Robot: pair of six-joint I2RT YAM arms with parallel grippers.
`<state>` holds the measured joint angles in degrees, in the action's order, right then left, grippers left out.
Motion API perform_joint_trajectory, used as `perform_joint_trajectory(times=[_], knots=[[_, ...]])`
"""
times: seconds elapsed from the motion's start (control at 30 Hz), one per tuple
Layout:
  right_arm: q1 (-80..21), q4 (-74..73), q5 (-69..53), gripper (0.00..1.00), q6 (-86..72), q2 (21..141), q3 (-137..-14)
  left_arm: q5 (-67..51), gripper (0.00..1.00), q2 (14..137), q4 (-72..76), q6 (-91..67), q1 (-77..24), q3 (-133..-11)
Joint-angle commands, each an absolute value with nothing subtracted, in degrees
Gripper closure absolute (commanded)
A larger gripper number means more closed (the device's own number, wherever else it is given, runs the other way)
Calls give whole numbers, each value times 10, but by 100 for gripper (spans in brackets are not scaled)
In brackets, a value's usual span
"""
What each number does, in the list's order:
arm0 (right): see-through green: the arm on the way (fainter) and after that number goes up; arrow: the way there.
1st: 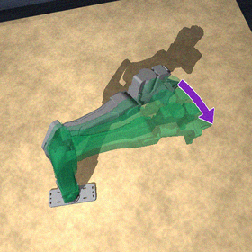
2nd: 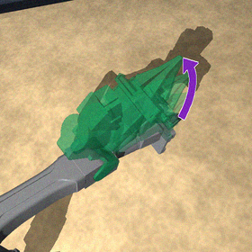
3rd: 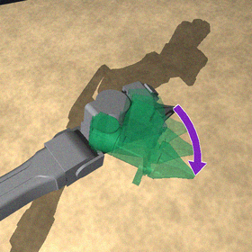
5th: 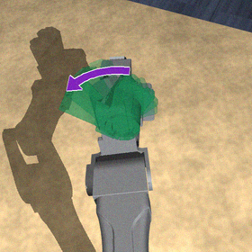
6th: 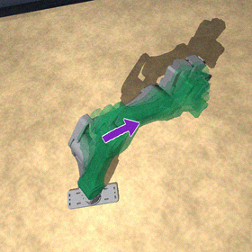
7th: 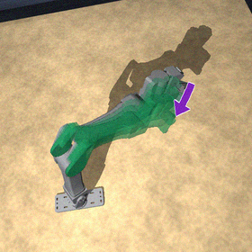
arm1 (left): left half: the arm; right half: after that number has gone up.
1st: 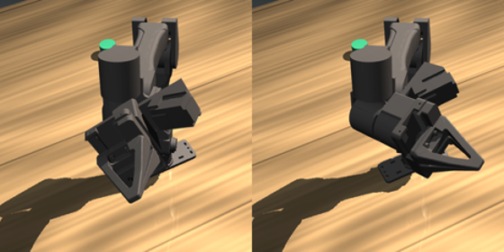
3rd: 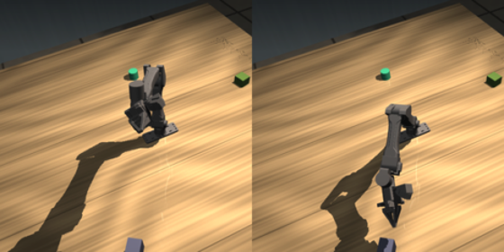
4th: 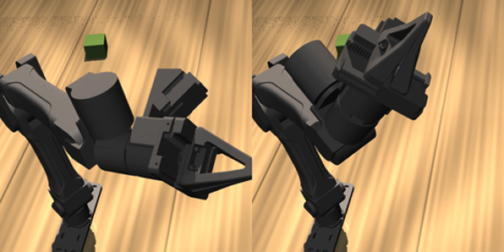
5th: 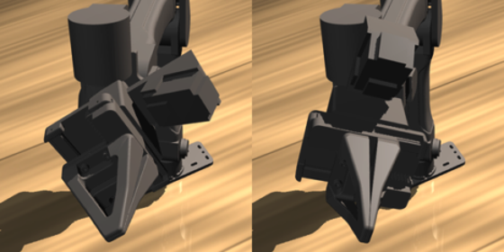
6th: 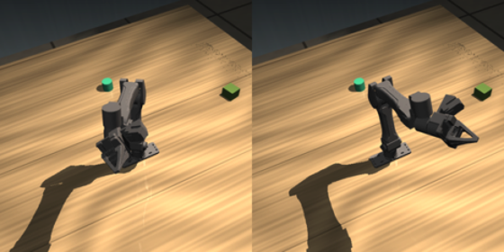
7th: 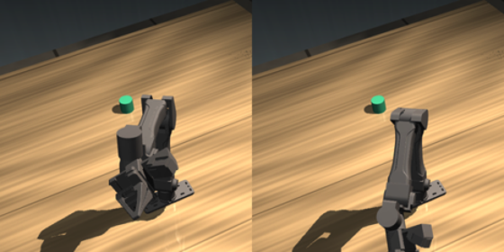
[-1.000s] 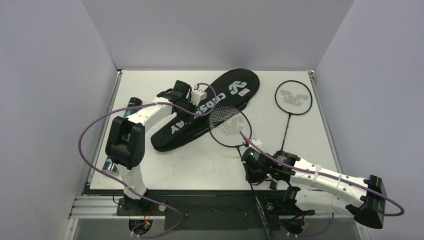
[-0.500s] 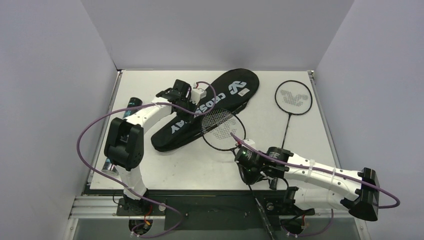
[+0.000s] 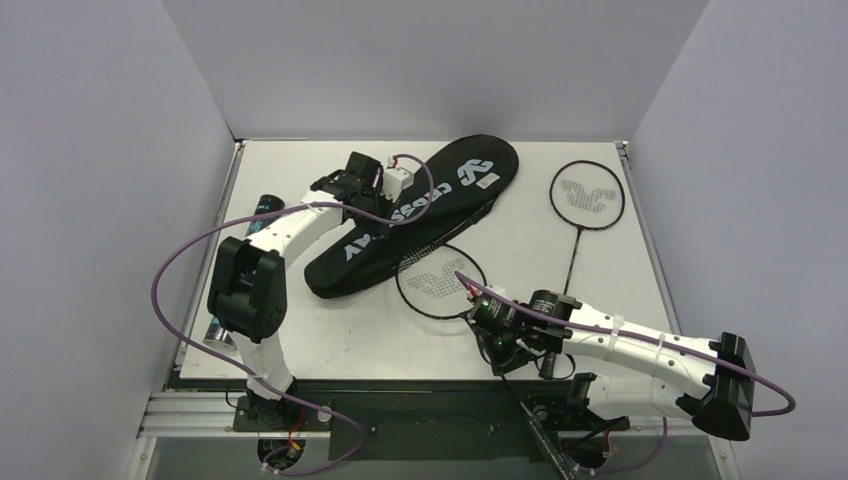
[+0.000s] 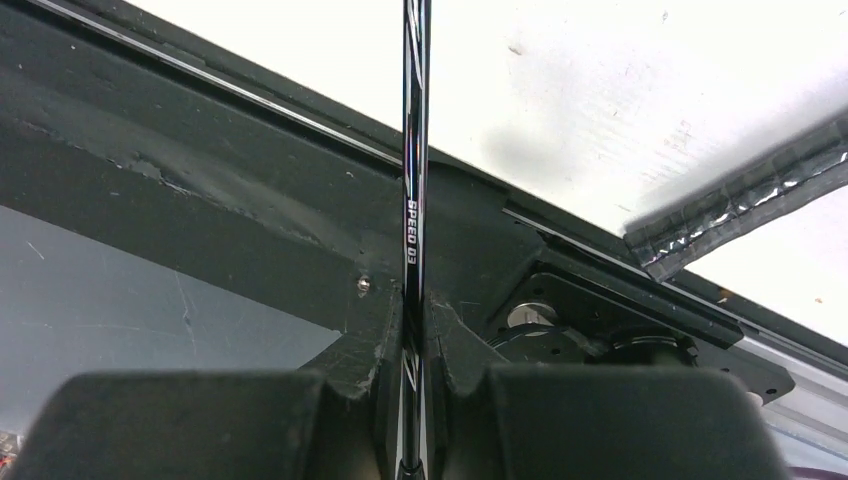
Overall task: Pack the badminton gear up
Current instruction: Place the racket in the racket bag.
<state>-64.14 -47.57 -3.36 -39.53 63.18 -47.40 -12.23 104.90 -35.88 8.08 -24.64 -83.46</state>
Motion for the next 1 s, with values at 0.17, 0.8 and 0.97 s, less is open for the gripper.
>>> perform_joint_trajectory(times=[0.17,0.8,0.97], knots=[[-585,-486,-39,100,-347,664,-532,-147,100,1004,-356,79,-254,-827],[-524,-353,72,100,-411,882,-695,-265,100,953,-418,90,-263,-792],[-505,-353,110,100,-446,937,-730,-281,100,946,-425,98,-263,-780]])
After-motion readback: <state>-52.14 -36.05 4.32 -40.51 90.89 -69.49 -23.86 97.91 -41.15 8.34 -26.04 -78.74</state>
